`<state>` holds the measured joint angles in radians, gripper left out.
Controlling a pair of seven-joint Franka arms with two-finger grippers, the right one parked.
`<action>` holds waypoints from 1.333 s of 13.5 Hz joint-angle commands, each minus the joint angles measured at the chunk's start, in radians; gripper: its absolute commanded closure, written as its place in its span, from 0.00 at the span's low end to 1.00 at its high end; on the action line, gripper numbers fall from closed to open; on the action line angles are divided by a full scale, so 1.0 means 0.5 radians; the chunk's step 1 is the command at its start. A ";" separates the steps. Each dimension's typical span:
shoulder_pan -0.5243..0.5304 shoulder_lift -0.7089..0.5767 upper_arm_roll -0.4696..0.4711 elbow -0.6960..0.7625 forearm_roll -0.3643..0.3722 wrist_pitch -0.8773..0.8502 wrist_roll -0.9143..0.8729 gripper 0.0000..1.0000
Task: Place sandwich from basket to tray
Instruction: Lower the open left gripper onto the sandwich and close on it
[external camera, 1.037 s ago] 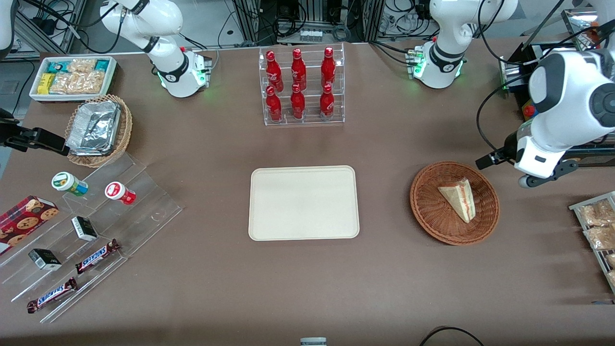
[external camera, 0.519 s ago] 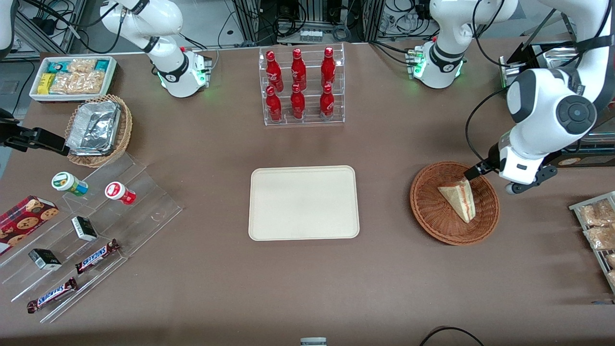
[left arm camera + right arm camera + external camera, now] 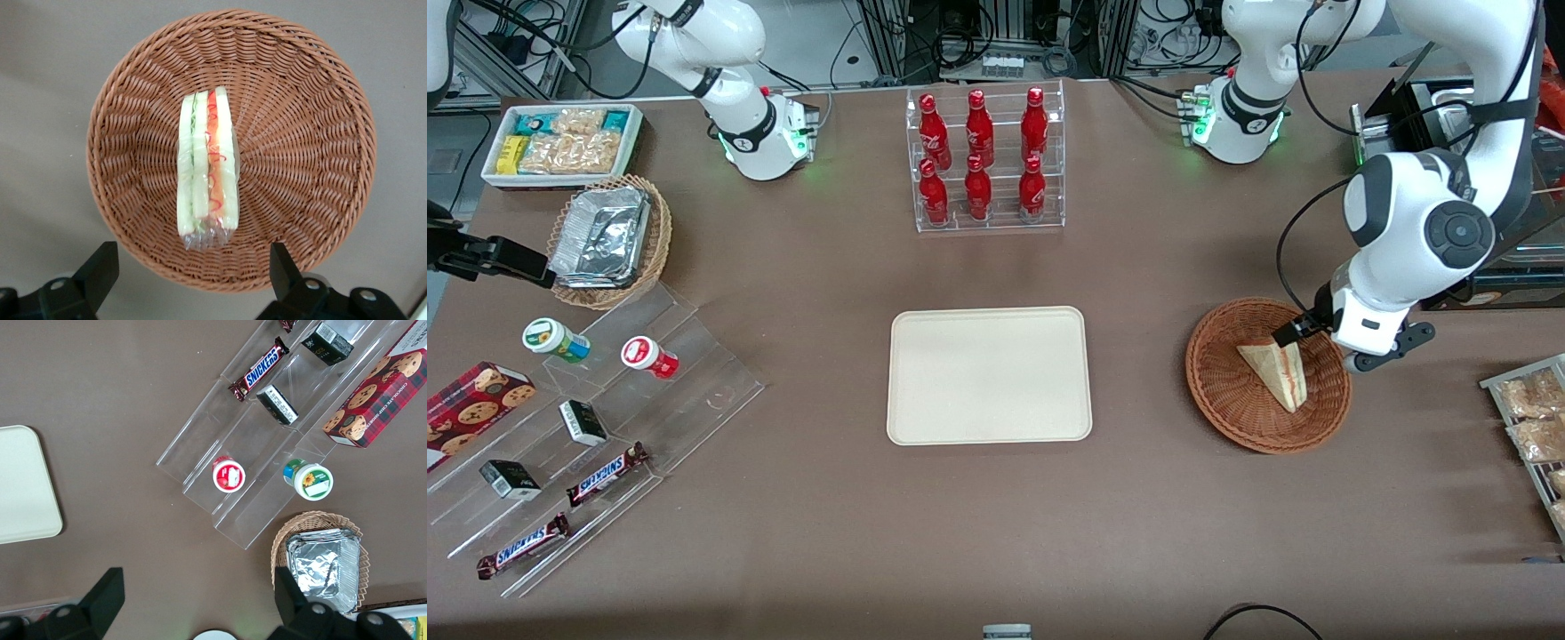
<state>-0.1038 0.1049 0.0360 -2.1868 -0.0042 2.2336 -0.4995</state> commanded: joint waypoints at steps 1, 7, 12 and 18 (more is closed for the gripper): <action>-0.013 0.045 0.002 -0.053 0.015 0.144 -0.044 0.00; -0.013 0.192 0.002 -0.124 0.015 0.395 -0.044 0.00; -0.007 0.284 0.002 -0.133 0.012 0.466 -0.062 0.44; 0.002 0.278 0.008 -0.103 0.011 0.381 -0.050 1.00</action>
<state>-0.1011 0.2520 0.0364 -2.2454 -0.0041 2.4430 -0.5144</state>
